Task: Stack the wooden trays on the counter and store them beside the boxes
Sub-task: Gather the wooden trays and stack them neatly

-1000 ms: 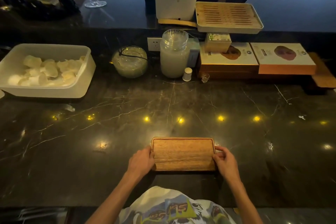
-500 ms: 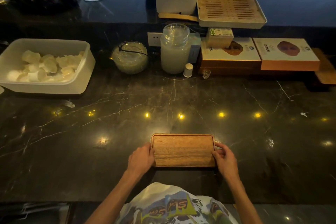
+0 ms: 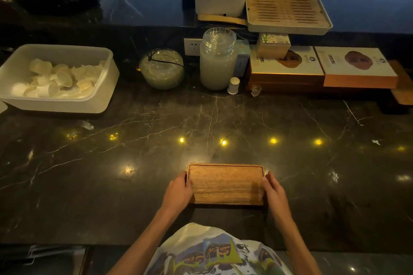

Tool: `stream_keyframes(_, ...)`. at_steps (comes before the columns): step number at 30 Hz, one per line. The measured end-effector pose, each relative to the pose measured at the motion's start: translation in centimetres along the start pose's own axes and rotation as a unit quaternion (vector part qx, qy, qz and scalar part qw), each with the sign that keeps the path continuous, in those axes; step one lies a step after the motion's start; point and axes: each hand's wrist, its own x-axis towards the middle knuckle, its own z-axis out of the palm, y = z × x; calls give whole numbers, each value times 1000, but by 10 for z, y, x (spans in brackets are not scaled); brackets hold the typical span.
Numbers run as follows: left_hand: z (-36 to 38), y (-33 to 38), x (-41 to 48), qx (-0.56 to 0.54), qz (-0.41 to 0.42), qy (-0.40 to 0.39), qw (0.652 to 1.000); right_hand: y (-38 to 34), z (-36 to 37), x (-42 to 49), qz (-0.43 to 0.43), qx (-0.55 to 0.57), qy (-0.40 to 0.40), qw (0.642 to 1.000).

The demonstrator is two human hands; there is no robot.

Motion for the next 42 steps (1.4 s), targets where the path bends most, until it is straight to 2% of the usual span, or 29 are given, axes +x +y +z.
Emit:
stream_keyframes(6,10,13,-7,-206,-45,-37,977,2,6,-1,11,29,-29,999)
stream_keyframes(14,6,11,-7,-251,-57,-50,965,1,1,3,17,49,-45,998)
stream_keyframes(20,2,9,-7,-282,-59,-58,956,1,-1,5,21,18,-56,998)
stream_keyframes(24,-5,12,-4,-279,-72,-65,955,0,-10,9,31,14,-65,997)
stream_keyframes(28,-17,4,7,-259,-116,-41,958,-8,-20,14,24,13,-43,999)
stream_keyframes(33,-22,11,17,-219,-152,-141,954,-14,-18,28,44,-89,-64,993)
stream_keyframes(38,-17,21,28,-196,-204,-136,950,-27,-15,43,80,-132,-68,986)
stream_keyframes(42,-21,21,30,-170,-193,-148,955,-34,-19,44,75,-133,-96,984)
